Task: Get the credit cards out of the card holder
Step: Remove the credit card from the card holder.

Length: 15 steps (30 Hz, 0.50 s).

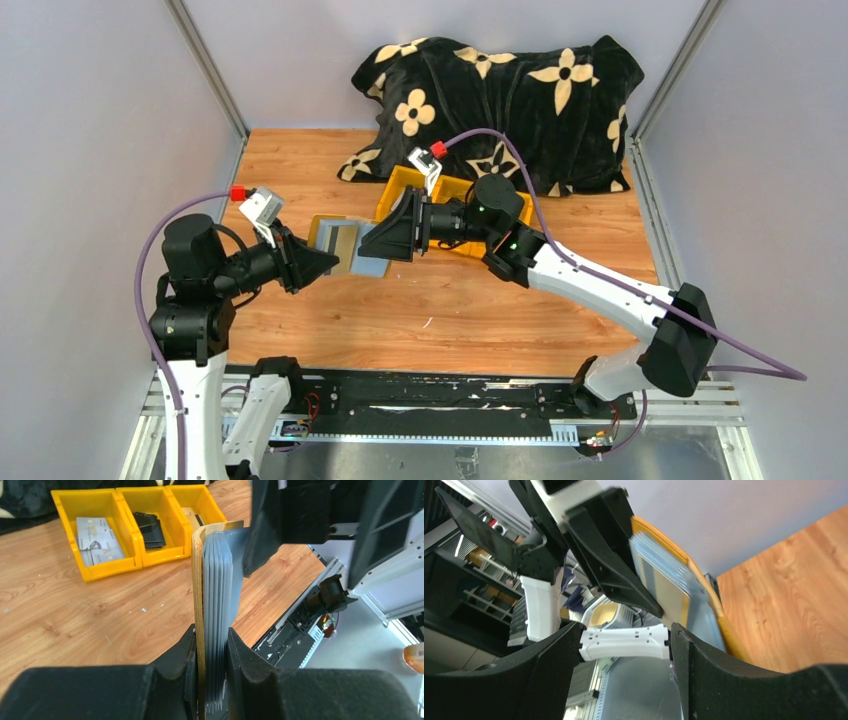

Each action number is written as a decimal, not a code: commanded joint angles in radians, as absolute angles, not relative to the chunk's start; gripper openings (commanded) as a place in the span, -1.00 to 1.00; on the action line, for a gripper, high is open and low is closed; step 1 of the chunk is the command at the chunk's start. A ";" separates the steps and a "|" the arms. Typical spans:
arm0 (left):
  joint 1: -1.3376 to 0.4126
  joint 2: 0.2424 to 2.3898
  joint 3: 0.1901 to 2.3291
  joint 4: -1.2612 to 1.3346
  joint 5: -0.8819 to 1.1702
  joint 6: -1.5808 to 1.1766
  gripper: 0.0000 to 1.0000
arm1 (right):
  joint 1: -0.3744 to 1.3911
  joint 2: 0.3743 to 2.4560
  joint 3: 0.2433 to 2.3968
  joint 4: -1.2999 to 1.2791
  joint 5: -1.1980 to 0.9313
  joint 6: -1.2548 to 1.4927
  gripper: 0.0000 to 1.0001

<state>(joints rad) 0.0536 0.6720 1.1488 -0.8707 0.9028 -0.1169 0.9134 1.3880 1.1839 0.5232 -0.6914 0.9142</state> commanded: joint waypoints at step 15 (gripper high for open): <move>0.052 0.664 1.216 -0.867 1.103 -0.145 -1.00 | 0.956 1.432 1.205 0.419 -0.769 0.835 0.25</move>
